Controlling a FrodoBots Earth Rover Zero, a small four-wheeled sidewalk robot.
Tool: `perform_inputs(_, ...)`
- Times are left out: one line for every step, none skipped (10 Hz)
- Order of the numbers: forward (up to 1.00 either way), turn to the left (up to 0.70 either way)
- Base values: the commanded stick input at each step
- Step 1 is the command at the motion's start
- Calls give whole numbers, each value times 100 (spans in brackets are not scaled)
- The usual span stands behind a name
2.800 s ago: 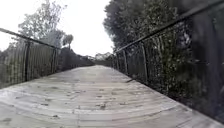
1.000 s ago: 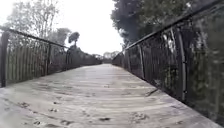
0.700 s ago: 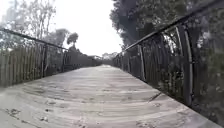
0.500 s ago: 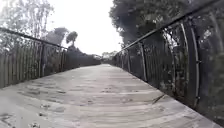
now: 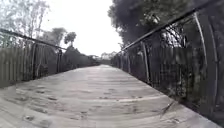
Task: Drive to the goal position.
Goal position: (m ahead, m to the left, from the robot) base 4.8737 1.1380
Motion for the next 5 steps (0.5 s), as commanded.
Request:
perform_inputs(70, 35)
perform_inputs(70, 34)
perform_inputs(70, 31)
perform_inputs(70, 15)
perform_inputs(70, 3)
